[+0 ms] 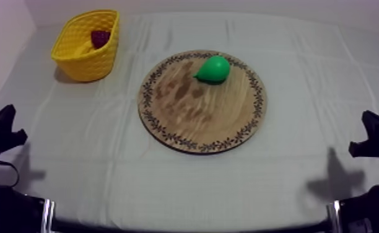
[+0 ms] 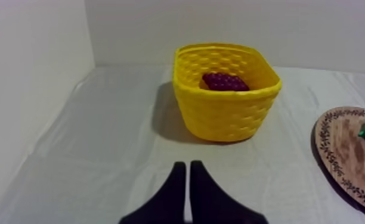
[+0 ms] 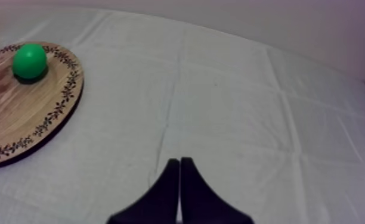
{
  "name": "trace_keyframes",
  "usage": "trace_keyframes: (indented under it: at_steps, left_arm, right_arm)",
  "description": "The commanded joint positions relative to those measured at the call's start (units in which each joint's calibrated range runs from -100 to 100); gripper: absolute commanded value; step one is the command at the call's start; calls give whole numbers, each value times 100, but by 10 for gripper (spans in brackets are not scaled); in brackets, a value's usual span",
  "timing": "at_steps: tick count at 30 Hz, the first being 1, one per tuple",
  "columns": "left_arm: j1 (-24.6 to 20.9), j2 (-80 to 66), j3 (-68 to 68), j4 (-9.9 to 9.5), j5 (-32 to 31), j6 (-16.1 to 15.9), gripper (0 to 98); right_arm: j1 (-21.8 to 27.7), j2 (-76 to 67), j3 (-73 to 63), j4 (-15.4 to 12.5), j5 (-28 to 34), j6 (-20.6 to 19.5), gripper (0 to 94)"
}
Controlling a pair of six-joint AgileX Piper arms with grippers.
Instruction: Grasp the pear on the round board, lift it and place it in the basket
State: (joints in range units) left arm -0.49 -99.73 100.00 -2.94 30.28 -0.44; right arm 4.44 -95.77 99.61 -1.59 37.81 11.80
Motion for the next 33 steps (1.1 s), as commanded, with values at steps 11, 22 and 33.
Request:
trace_keyframes:
  at_steps: [11,22,33]
  left_arm:
    - [-107,-1,0,48,125,9,0]
    - [-97,122,-102,39,-277,109,0]
    - [37,1666,-2101,385,-93,25,0]
  right_arm:
    - [0,1,5,0,1,0,5]
    - [0,1,5,0,1,0,5]
    - [0,1,5,0,1,0,5]
